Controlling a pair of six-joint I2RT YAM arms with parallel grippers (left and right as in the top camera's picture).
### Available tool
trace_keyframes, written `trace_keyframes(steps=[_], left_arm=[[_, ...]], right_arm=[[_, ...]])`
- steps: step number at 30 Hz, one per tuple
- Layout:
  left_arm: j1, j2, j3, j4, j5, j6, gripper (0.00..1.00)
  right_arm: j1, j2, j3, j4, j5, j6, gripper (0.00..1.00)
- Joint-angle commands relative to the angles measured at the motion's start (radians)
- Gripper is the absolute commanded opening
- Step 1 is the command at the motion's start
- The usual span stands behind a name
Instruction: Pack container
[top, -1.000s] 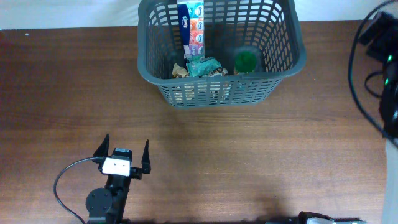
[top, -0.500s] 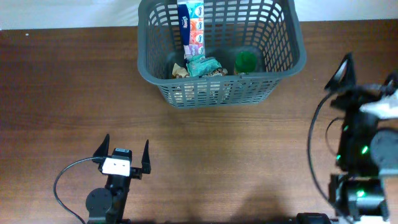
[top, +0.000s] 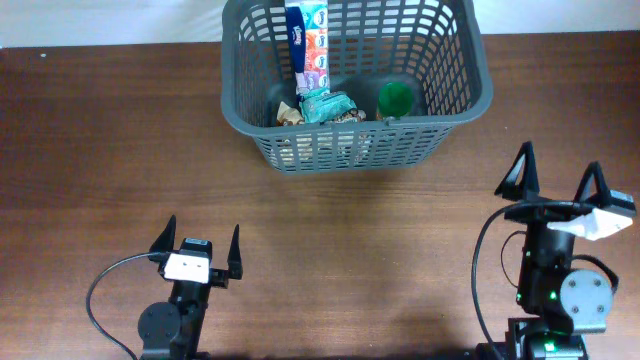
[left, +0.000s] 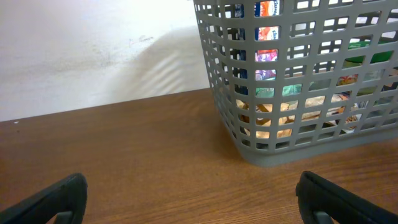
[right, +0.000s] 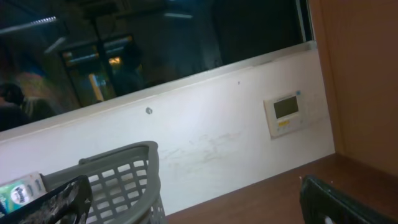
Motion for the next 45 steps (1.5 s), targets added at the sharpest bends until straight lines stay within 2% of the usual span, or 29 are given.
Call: trace_keyframes(steps=[1, 7, 14, 22, 38, 45], left_arm=[[0.006, -0.007, -0.003, -0.005, -0.007, -0.013, 0.99], [0.006, -0.007, -0.003, -0.005, -0.007, -0.013, 0.99], [0.006, -0.007, -0.003, -0.005, -0.007, -0.013, 0.99], [0.006, -0.007, -0.003, -0.006, -0.007, -0.013, 0.99], [0.006, -0.007, -0.003, -0.005, -0.007, -0.013, 0.99], [0.006, -0.007, -0.003, -0.005, -0.007, -0.013, 0.99]], right_arm=[[0.011, -0.046, -0.048, 0.002, -0.028, -0.011, 0.99], [0.011, -0.155, -0.145, 0.002, -0.159, -0.168, 0.99], [0.011, -0.249, -0.211, -0.013, -0.160, -0.167, 0.99], [0.011, -0.259, -0.215, -0.104, -0.185, -0.164, 0.99], [0.010, -0.449, -0.334, -0.103, -0.190, -0.164, 0.99], [0.010, -0.469, -0.384, -0.103, -0.227, -0.164, 0.99]])
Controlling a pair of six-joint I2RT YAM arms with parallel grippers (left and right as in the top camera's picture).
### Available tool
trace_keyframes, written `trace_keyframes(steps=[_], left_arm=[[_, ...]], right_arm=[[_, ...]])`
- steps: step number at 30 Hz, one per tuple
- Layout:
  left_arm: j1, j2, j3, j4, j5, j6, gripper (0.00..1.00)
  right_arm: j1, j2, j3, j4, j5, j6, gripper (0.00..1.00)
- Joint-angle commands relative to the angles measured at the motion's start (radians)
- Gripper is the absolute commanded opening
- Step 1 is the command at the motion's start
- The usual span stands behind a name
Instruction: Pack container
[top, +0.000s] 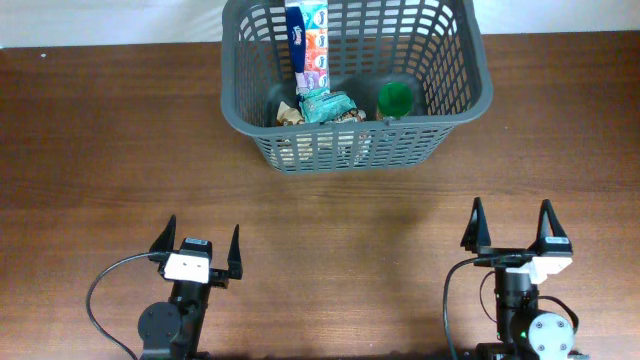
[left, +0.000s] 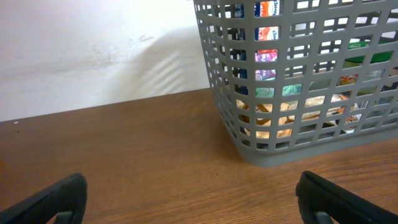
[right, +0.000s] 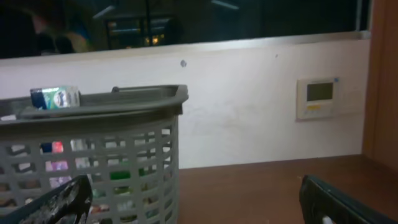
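Note:
A grey slatted basket (top: 455, 105) stands at the far middle of the brown table. Inside it are an upright tissue pack (top: 306, 40), a teal packet (top: 328, 105), a green round thing (top: 397, 97) and some tan snacks. The basket (left: 292, 81) fills the upper right of the left wrist view, and the basket (right: 93, 155) shows at the left of the right wrist view. My left gripper (top: 196, 246) rests open near the front left, nothing between its fingers. My right gripper (top: 513, 228) stands open at the front right, also empty.
A white wall (right: 261, 124) with a small thermostat panel (right: 318, 98) runs behind the table. A dark window sits above it. Bare brown tabletop (top: 330, 240) lies between the basket and both grippers.
My right gripper has moved left and toward the table's front, and now sits level, facing the basket. It was tilted and farther right before. The left arm and the basket's contents are unchanged.

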Motion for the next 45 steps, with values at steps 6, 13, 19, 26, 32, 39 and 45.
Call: trace_keyframes(steps=[6, 13, 19, 26, 32, 39, 45], left_arm=[[0.006, -0.007, -0.003, -0.005, -0.007, -0.013, 0.99], [0.006, -0.007, -0.003, -0.005, -0.007, -0.013, 0.99], [0.006, -0.007, -0.003, -0.005, -0.007, -0.013, 0.99], [0.006, -0.007, -0.003, -0.005, -0.007, -0.013, 0.99], [0.006, -0.007, -0.003, -0.005, -0.007, -0.013, 0.99], [0.006, -0.007, -0.003, -0.005, -0.007, -0.013, 0.99], [0.006, -0.007, -0.003, -0.006, -0.007, -0.013, 0.99]], right_arm=[[0.009, -0.013, -0.035, -0.058, -0.045, -0.012, 0.99], [0.009, -0.013, -0.035, -0.210, -0.082, -0.011, 0.99], [0.009, -0.013, -0.035, -0.285, -0.083, -0.011, 0.99], [0.009, -0.013, -0.035, -0.285, -0.082, -0.011, 0.99], [0.009, -0.010, -0.035, -0.285, -0.084, -0.011, 0.99], [0.009, -0.010, -0.035, -0.285, -0.084, -0.011, 0.99], [0.009, -0.010, -0.035, -0.285, -0.084, -0.011, 0.99]])
